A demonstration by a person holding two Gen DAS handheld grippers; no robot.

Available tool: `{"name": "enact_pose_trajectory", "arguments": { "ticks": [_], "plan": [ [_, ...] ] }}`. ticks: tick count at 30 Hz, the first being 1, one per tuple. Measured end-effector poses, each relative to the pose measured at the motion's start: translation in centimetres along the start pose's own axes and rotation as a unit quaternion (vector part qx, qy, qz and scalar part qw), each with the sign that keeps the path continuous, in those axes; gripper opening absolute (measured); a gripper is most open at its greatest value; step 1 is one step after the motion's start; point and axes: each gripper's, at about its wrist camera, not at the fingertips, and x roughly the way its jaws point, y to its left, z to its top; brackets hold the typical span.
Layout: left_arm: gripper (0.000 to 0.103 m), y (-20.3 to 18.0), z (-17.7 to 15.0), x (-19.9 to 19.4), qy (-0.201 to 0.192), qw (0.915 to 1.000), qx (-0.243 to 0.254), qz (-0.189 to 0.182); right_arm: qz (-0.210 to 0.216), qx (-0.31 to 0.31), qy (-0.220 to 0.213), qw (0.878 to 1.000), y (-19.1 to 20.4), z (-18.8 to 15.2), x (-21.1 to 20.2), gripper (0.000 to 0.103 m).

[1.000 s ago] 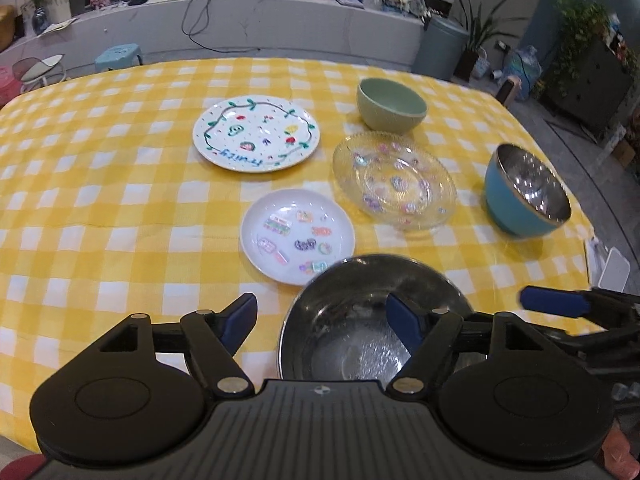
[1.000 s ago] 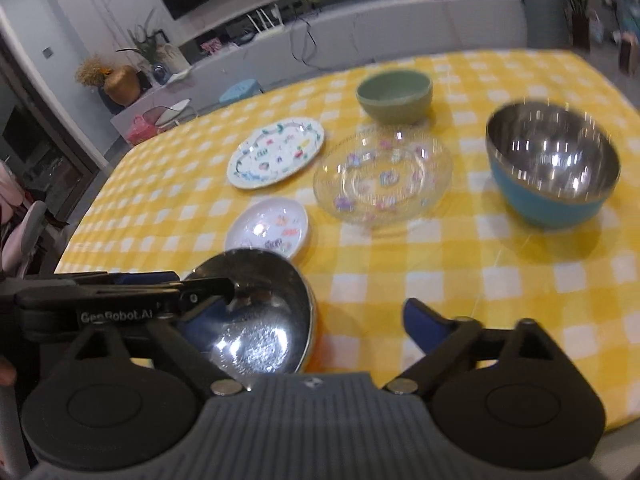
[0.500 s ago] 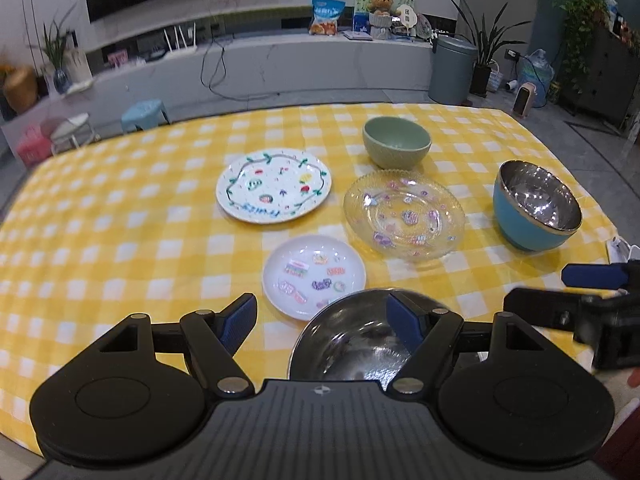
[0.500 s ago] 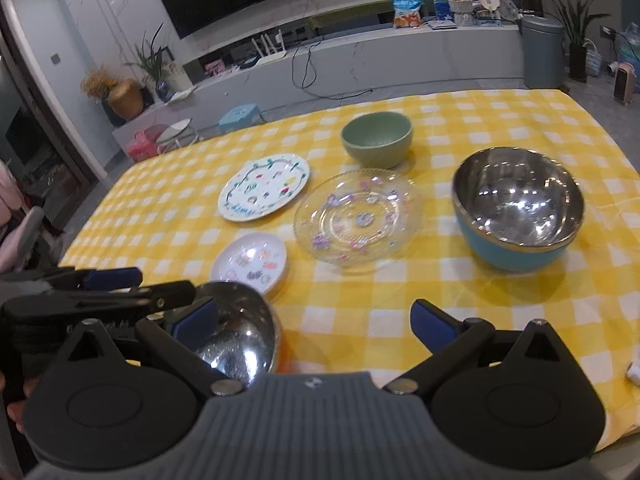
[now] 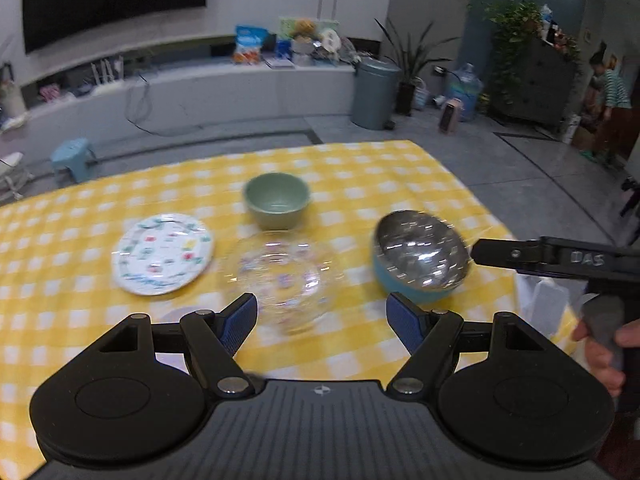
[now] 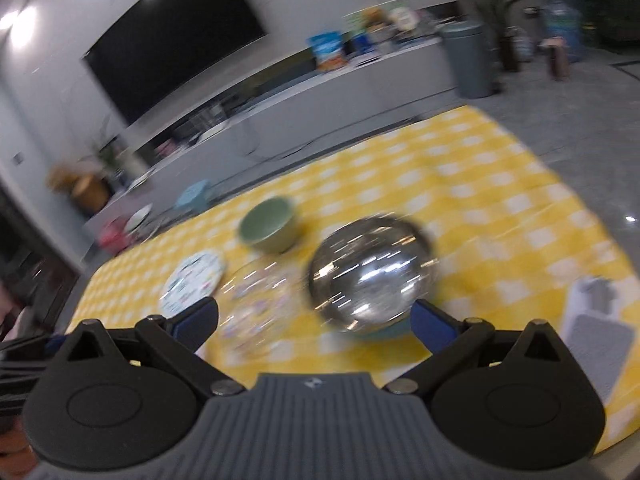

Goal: Organize plates and bowls
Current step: 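Move the left tool to the blue steel bowl and close on its rim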

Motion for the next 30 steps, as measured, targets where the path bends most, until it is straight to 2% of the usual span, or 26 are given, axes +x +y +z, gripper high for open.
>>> {"name": "enact_pose_trajectory", "arguments": {
  "ticks": [2,6,9,11,13,17,19,21,23,26,29,30],
  "plan": [
    [0.086,-0.9,1.1,1.3,0.004,1.0,0.004,0.003,-0.029,0.019,-0.011,0.999,-1.2,0.7,0.4,0.1],
    [0.086,-2.5,2.3,3.2,-0.035,0.9979,0.025,0.049,-0.053,0.067,-0.012,0.996,-3.1,1.5,1.9,0.1],
    [0.086,-3.9,3.1,5.6,-0.012,0.9964,0.059,0.06,-0.048,0.119,-0.017,0.992,-4.6,1.4,3.2,0.1],
    [0.086,-4.7,3.5,7.3,0.007,0.996,0.06,0.066,-0.045,0.155,-0.013,0.987,-5.7,1.5,4.2,0.099],
    [0.086,-5.2,3.7,8.6,0.017,0.9969,0.05,0.059,-0.061,0.152,-0.002,0.987,-6.0,1.6,5.1,0.093],
    [0.084,-6.0,3.8,10.2,0.036,0.9979,0.048,0.023,-0.097,0.1,0.017,0.99,-5.6,1.6,6.3,0.079],
    [0.077,-6.2,3.9,11.2,0.057,0.9975,0.04,0.004,-0.098,0.102,0.029,0.99,-5.9,1.4,6.7,0.079],
    [0.076,-6.3,4.1,11.9,0.069,0.9972,0.025,-0.009,-0.084,0.108,0.041,0.99,-6.2,1.2,7.1,0.074],
    [0.075,-6.3,4.2,12.7,0.082,0.9965,0.013,-0.01,-0.088,0.102,0.049,0.99,-6.2,1.1,7.5,0.068],
    [0.063,-6.5,4.2,14.0,0.104,0.9945,0.007,0.002,-0.099,0.094,0.069,0.988,-6.5,1.1,8.2,0.062],
    [0.057,-6.5,4.0,15.1,0.115,0.9933,0.004,-0.009,-0.083,0.109,0.084,0.987,-6.9,0.8,8.6,0.054],
    [0.052,-6.5,3.9,15.5,0.121,0.9926,0.0,-0.01,-0.082,0.108,0.089,0.987,-7.0,0.8,8.8,0.053]
  ]
}}
